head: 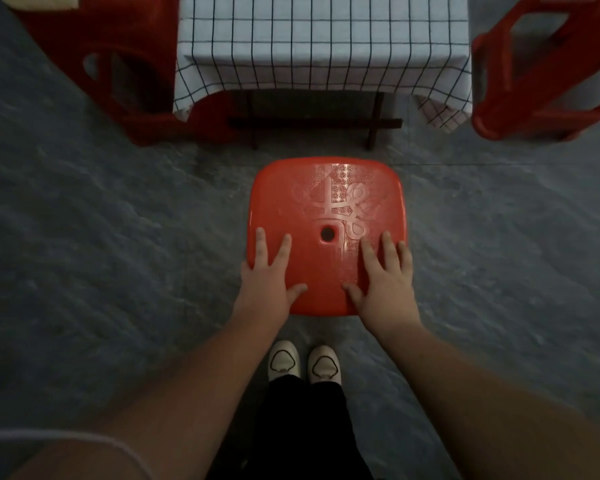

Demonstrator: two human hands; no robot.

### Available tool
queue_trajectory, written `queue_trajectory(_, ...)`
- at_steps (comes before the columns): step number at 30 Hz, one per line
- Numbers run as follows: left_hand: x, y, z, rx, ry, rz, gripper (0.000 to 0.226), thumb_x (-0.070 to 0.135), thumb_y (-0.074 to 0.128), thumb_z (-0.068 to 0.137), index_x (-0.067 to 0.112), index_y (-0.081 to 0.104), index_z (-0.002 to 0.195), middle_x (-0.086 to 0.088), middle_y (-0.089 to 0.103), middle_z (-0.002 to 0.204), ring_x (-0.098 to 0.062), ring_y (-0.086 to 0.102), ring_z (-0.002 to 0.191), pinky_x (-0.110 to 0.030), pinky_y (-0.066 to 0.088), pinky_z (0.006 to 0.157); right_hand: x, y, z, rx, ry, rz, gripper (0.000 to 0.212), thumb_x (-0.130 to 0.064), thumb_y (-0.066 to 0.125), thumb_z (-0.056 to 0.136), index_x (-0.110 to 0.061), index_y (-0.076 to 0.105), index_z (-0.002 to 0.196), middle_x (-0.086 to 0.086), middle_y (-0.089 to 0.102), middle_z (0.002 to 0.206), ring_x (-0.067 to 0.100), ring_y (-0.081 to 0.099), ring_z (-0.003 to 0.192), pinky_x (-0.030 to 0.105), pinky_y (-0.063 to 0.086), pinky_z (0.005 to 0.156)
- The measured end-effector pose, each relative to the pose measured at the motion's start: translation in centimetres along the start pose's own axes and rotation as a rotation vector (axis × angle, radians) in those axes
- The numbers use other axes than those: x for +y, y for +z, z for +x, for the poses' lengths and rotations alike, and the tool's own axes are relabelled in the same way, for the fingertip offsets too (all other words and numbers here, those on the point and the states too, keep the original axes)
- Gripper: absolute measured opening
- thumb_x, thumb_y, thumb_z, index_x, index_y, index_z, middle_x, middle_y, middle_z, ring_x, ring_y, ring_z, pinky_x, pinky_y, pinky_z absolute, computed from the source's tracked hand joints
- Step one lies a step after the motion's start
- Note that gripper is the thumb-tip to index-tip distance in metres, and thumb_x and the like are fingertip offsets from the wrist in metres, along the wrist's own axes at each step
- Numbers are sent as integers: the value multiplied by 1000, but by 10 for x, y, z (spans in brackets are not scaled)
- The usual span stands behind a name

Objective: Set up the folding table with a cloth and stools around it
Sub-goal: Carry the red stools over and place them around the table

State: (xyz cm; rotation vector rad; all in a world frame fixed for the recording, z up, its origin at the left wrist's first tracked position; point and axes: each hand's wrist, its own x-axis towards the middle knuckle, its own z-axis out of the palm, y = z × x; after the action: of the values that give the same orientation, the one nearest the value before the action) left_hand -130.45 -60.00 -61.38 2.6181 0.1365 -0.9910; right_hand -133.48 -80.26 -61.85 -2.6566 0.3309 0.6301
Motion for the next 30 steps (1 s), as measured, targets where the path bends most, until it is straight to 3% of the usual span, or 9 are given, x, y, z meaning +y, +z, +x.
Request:
queue_trajectory(12,-16,51,-75,-38,-18,-30,94,44,64,92,48,-6,155,7,-32,160,-36,11,147,-56,34,114,25,20,-79,-105,-3,-26,85,-40,63,92,-33,10,158,-3,-10,167,28,-15,151,61,26,117)
queue_trajectory(30,-27,100,-125,-33,-44,-31,94,43,64,93,49,-7,154,7,-32,160,-39,11,146,-56,36,113,49,39,-134,-151,-8,-49,83,-35,63,93,-28,14,159,4,-6,167,32,-12,150,58,18,120)
